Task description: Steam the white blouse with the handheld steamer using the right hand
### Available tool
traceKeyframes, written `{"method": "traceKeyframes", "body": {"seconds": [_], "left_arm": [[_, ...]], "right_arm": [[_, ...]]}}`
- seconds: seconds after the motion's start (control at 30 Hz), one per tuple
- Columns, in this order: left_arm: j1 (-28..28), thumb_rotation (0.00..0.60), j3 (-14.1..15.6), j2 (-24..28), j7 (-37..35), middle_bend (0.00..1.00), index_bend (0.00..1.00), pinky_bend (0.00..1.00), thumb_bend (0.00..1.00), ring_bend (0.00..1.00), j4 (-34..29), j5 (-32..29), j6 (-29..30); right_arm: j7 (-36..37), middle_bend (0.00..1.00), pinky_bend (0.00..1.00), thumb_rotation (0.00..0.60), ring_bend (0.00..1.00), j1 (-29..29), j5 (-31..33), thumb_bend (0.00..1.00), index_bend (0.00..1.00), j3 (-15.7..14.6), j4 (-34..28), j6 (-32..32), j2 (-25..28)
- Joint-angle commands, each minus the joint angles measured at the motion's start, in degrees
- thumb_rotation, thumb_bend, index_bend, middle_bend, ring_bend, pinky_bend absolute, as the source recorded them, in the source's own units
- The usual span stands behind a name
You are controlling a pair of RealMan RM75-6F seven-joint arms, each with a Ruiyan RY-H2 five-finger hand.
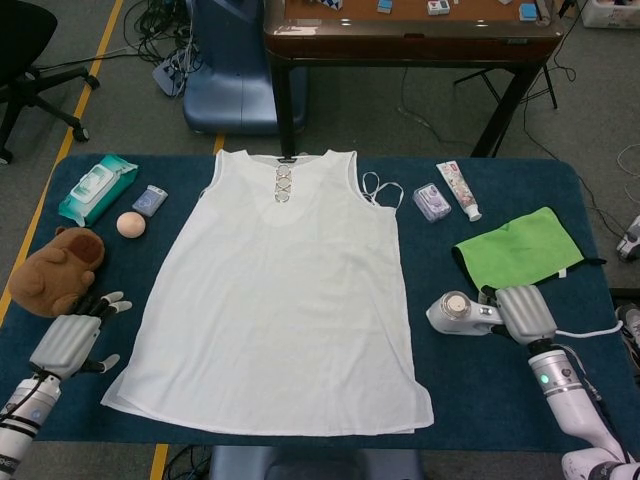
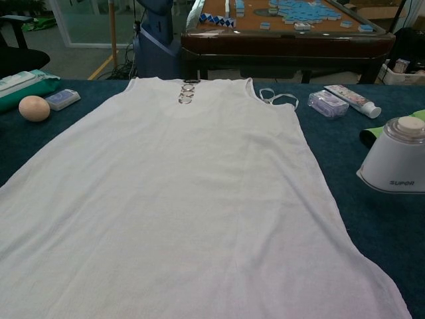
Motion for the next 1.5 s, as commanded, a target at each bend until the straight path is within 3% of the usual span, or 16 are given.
{"method": "traceKeyframes", "body": {"seconds": [0.03, 0.2, 0.37, 0.47, 0.57, 0.73, 1.1, 1.23, 1.5], "left_arm": [[1.49, 0.600, -0.53, -0.70, -1.66, 0.10, 0.18, 0.02, 0.19, 0.05, 1.26, -0.44, 1.53], [2.95, 0.600, -0.64, -1.40, -2.78, 0.10, 0.18, 0.01, 0.19, 0.05, 2.30, -0.99, 2.00], [3.50, 0.600, -0.98, -1.47, -2.80, 0.10, 0.18, 0.02, 0.19, 0.05, 2.47, -1.58, 1.56], [3.73, 0.600, -1.21, -1.55, -2.96, 0.10, 0.18, 0.02, 0.19, 0.05, 2.56, -1.41, 1.49], [3.82, 0.600, -1.36, -1.50, -2.99, 0.10, 0.18, 0.01, 0.19, 0.05, 2.51, -1.35, 1.20], [4.05, 0.600, -1.71, -1.18, -2.67, 0.10, 0.18, 0.00, 0.19, 0.05, 1.99, -1.41, 0.97], [4.66, 0.600, -2.44, -1.06, -1.61, 0.10, 0.18, 0.00, 0.19, 0.05, 1.03, -2.05, 0.89], [5.15, 0.600, -2.82, -1.17, -1.43, 0.10, 0.18, 0.00, 0.19, 0.05, 1.01, -1.59, 2.02], [6.58, 0.600, -4.03, -3.55, -2.00, 0.10, 0.18, 0.00, 0.19, 0.05, 3.29, -0.25, 5.88]], "right_arm": [[3.03, 0.82, 0.81, 0.600, 0.82, -2.04, 0.54, 0.51, 0.84, -0.07, 4.88, -0.12, -3.26], [5.79, 0.77, 0.76, 0.600, 0.76, -3.14, -0.23, 0.51, 0.84, 0.34, 9.79, -0.41, -6.53], [7.89, 0.68, 0.65, 0.600, 0.64, -3.62, -2.17, 0.51, 0.80, 0.56, 11.55, -0.14, -8.10], [8.78, 0.59, 0.58, 0.600, 0.56, -3.97, -2.83, 0.51, 0.72, 0.44, 11.55, -0.52, -8.22], [9.08, 0.48, 0.50, 0.600, 0.46, -4.17, -3.23, 0.49, 0.56, 0.32, 10.69, -1.11, -7.50], [8.56, 0.35, 0.36, 0.600, 0.31, -4.80, -3.17, 0.31, 0.32, 0.68, 7.99, -1.27, -5.26], [7.25, 0.17, 0.20, 0.600, 0.16, -6.13, -3.16, 0.00, 0.06, 0.34, 2.48, -2.46, -0.61], [8.04, 0.15, 0.19, 0.600, 0.15, -7.06, -4.97, 0.00, 0.04, 0.12, -0.43, -0.48, 1.75], [8.81, 0.24, 0.19, 0.600, 0.15, -10.66, -7.11, 0.02, 0.06, 0.92, -7.84, 7.07, 6.40]]}}
